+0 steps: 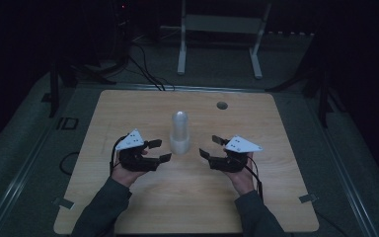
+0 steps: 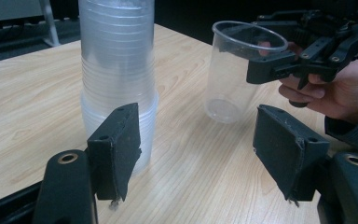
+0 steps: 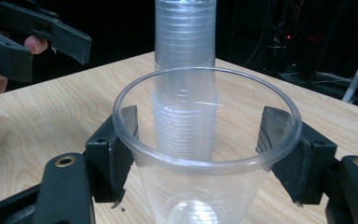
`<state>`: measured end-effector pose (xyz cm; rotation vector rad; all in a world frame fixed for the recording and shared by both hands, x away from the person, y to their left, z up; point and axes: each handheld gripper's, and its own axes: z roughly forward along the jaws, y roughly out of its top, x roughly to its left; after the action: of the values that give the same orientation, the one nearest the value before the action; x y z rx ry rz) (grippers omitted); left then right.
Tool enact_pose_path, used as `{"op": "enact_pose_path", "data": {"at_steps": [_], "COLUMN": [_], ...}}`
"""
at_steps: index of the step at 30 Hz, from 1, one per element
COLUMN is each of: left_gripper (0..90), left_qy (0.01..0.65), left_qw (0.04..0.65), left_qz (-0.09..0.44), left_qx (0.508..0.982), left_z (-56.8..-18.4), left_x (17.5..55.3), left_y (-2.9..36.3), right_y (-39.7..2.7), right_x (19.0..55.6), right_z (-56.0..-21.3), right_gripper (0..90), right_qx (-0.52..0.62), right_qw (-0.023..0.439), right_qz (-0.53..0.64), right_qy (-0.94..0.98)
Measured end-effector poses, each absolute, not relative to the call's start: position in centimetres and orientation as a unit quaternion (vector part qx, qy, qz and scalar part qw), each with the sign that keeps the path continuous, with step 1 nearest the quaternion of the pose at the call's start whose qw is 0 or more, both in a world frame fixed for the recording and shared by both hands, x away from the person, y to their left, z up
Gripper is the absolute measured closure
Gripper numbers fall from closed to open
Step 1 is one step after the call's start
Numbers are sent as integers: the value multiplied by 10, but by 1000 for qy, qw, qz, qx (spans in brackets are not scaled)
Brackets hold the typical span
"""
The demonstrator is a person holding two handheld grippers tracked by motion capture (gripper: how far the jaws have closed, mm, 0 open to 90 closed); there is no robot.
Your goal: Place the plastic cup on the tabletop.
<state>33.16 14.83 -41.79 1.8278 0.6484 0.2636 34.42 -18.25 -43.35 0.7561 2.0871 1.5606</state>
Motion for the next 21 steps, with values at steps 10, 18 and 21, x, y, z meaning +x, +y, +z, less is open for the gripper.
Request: {"op": "enact_pose_path", "data": {"at_steps": [10, 18, 21], "left_gripper": [318, 318, 318], "left_qy": [275, 276, 275], "left_qw": [559, 559, 559], "left_qz": [113, 112, 113], "left_qx": [774, 774, 774], "left_z": [-418, -418, -418], "left_x": [332, 332, 331], "left_y": [148, 148, 148], "right_y": [-183, -184, -184], "right_x": [346, 346, 347], "right_z": [-441, -445, -447], "right_gripper": [299, 299, 298], "right_qx": [278, 283, 287], "right_qw": [208, 204, 204], "right_qz": [559, 558, 556], "right_qy": [753, 753, 753]}}
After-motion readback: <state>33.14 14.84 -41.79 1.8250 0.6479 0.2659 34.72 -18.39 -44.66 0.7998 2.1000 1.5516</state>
